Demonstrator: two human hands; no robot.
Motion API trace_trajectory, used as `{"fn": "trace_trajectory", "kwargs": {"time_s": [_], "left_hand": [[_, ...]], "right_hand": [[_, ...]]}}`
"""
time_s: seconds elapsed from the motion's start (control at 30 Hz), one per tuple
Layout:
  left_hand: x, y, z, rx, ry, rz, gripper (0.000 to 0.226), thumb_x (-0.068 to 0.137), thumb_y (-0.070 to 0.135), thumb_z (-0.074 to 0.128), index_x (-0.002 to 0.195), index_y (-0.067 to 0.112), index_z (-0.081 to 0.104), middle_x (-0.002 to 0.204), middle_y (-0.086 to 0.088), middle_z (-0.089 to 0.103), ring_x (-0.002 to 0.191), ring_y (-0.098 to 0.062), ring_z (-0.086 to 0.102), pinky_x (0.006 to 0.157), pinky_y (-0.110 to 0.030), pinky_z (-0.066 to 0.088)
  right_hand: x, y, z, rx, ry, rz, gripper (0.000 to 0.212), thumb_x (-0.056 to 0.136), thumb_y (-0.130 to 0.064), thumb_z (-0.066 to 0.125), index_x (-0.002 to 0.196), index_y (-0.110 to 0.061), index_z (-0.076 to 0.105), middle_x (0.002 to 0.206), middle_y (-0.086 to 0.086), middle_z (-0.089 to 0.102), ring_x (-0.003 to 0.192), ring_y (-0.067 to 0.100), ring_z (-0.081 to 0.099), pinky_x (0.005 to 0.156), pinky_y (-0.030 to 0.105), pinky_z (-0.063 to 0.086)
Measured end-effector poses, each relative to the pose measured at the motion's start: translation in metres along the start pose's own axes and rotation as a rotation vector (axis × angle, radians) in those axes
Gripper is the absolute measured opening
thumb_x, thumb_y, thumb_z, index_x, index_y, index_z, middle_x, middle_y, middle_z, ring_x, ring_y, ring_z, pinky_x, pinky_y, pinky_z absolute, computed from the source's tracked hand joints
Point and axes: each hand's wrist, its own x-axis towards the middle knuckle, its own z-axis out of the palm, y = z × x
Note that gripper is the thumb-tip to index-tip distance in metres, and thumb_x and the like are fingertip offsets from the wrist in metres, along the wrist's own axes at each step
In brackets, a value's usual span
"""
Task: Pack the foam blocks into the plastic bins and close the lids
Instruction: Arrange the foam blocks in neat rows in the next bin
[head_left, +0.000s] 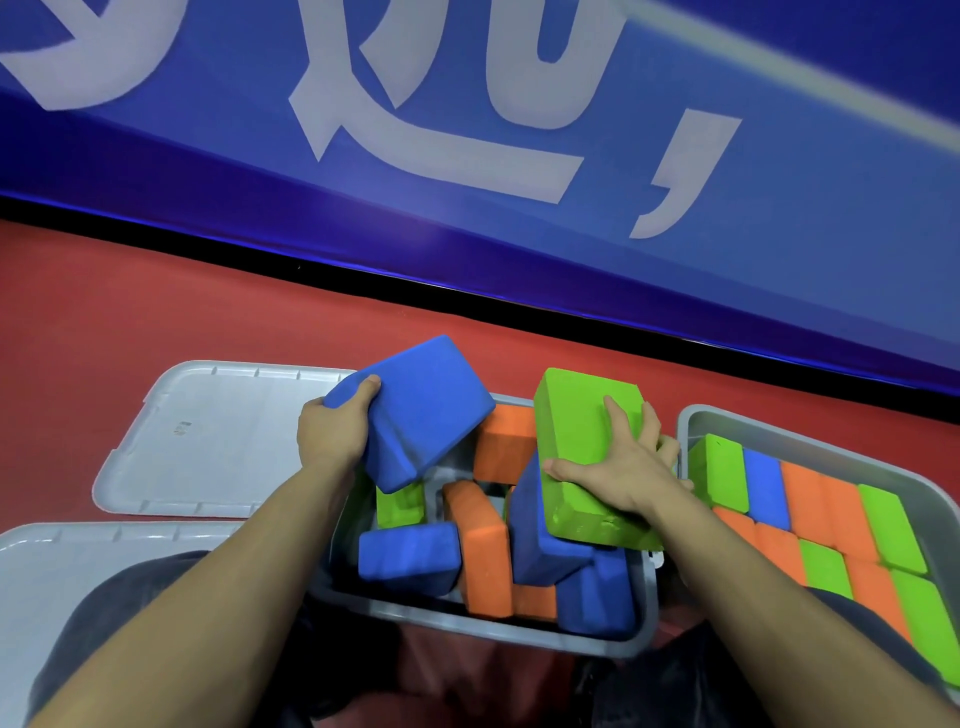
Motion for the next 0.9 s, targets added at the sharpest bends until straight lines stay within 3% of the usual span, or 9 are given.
{"fn": "trace_trajectory", "kwargs": {"time_s": [0.17,0.27,0.43,0.57,0.67,0.77,0.9], "left_hand": [[-0.002,-0.001,0.004,0.007,-0.010,0.001,0.066,0.058,0.064,0.078,0.098,0.012,0.069,0.094,-0.004,0.074,0.086,-0.027,0.072,0.084,-0.050,0.061],[-0.002,-0.002,0.004,0.004,-0.015,0.001,0.069,0.056,0.066,0.077,0.098,0.012,0.069,0.094,-0.004,0.074,0.087,-0.027,0.072,0.084,-0.050,0.061],[0.001,-0.002,0.002,-0.004,0.008,0.009,0.063,0.063,0.061,0.078,0.100,0.011,0.068,0.095,-0.004,0.073,0.087,-0.026,0.071,0.085,-0.048,0.061],[0.002,-0.002,0.002,-0.005,0.020,0.008,0.060,0.065,0.060,0.078,0.099,0.012,0.068,0.096,-0.004,0.073,0.087,-0.026,0.071,0.085,-0.048,0.061],[0.002,-0.002,0.002,-0.001,0.014,0.006,0.061,0.065,0.061,0.078,0.100,0.012,0.069,0.096,-0.004,0.073,0.087,-0.025,0.071,0.084,-0.047,0.061],[0.003,-0.003,0.002,0.003,0.018,0.007,0.062,0.064,0.061,0.078,0.100,0.011,0.069,0.096,-0.005,0.074,0.086,-0.025,0.071,0.080,-0.044,0.061],[0.002,-0.004,0.004,0.002,0.029,0.011,0.059,0.068,0.058,0.078,0.102,0.011,0.069,0.097,-0.004,0.074,0.086,-0.024,0.071,0.081,-0.042,0.061]], "right_hand": [[-0.007,0.005,0.011,-0.045,-0.047,-0.059,0.132,0.051,-0.095,0.064,0.155,-0.053,-0.005,0.162,-0.011,-0.034,0.153,0.030,-0.014,0.112,0.072,0.021],[-0.008,0.004,0.017,-0.071,-0.098,-0.053,0.137,0.049,-0.099,0.059,0.156,-0.049,-0.013,0.161,-0.009,-0.037,0.152,0.029,-0.025,0.113,0.077,0.010],[-0.005,-0.001,0.015,-0.063,-0.083,-0.040,0.139,0.051,-0.100,0.056,0.157,-0.044,-0.014,0.164,-0.007,-0.032,0.153,0.030,-0.024,0.114,0.076,0.004],[0.002,-0.002,0.015,-0.005,-0.042,-0.008,0.140,0.058,-0.094,0.060,0.161,-0.029,-0.010,0.168,-0.001,-0.019,0.155,0.033,-0.013,0.119,0.068,0.011],[0.008,0.002,0.017,0.102,-0.047,-0.006,0.137,0.065,-0.084,0.067,0.161,-0.021,-0.008,0.169,0.009,-0.003,0.154,0.037,0.007,0.123,0.055,0.018],[0.012,0.008,0.017,0.191,-0.044,-0.030,0.128,0.072,-0.071,0.074,0.161,-0.024,-0.005,0.164,0.014,0.015,0.145,0.038,0.033,0.117,0.047,0.032],[0.015,0.014,0.018,0.179,-0.036,-0.044,0.119,0.077,-0.063,0.076,0.159,-0.028,-0.004,0.160,0.014,0.025,0.138,0.037,0.044,0.108,0.046,0.039]]}}
